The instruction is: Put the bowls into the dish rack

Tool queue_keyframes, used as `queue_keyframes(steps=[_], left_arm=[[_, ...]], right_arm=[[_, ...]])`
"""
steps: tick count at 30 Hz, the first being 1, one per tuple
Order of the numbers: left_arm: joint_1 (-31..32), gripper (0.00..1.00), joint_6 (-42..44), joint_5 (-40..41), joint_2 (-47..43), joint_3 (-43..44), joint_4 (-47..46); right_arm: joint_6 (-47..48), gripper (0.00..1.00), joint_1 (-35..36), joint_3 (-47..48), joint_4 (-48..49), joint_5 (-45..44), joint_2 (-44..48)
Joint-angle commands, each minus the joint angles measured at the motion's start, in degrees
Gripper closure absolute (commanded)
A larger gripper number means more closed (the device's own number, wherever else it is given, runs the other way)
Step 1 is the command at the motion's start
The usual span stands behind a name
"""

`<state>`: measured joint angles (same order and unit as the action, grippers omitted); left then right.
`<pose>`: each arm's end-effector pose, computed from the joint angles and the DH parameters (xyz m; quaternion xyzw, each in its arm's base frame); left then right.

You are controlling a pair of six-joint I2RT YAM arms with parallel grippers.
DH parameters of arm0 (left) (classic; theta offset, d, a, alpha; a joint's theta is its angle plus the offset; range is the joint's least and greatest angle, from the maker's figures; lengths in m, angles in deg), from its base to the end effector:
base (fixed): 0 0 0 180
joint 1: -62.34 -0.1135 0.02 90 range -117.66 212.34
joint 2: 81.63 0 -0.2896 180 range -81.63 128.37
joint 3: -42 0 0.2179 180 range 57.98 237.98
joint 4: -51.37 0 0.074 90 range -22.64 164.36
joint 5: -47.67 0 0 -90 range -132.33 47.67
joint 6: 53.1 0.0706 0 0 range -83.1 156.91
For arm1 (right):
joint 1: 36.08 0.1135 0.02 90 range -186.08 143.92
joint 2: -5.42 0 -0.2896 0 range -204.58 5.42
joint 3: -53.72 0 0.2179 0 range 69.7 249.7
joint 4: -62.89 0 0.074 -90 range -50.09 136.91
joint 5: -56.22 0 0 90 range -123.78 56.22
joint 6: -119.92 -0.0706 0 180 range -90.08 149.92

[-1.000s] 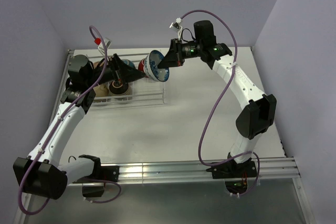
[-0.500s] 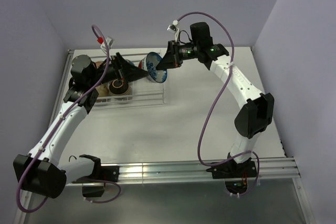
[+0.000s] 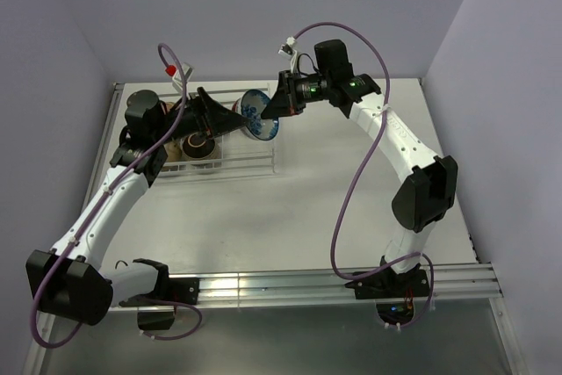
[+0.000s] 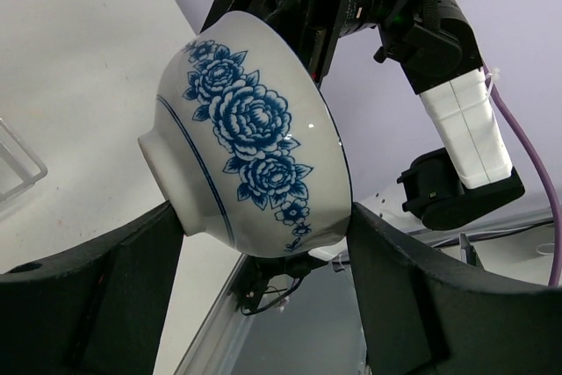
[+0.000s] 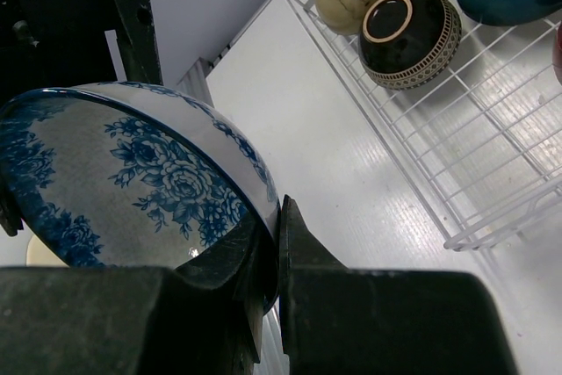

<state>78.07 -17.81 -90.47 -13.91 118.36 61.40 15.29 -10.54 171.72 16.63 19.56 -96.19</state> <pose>0.2232 -0.1175 0.4113 0.0505 0.7110 -0.6062 0.3527 0.3257 0.2184 0.4008 -0.2974 0.7485 0.5186 0.2871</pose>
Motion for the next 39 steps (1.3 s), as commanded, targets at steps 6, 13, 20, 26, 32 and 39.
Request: queue_keyframes(steps=[6,13,20,26,32,39], left_arm=[[0.7,0.11,-0.9,-1.4,-0.7,3.6,-5.9],[0.9,0.16,-0.4,-1.0,-0.4,4.1,-5.6],[1.1,0.33,0.8,-0.3,0.0,4.7,-3.6],[0.8,0.96,2.2,1.2,0.2,3.8,-1.5],[-2.4,1.0,3.0,2.1,1.4,4.3,1.6],[-6.0,1.0,7.2,1.6,3.1,4.5,5.3]], right_arm=[[1.5,1.0,1.8,1.9,-0.4,-2.6,-0.4],[1.4,1.0,2.4,2.0,-0.7,-3.2,-0.8],[1.7,1.0,3.3,2.3,-1.1,-3.6,-1.1],[2.1,0.66,3.4,3.0,-2.2,-4.1,-1.9],[1.6,0.46,3.3,3.5,-2.1,-3.2,-2.7],[-2.3,0.26,0.7,3.6,0.2,0.2,-2.4]])
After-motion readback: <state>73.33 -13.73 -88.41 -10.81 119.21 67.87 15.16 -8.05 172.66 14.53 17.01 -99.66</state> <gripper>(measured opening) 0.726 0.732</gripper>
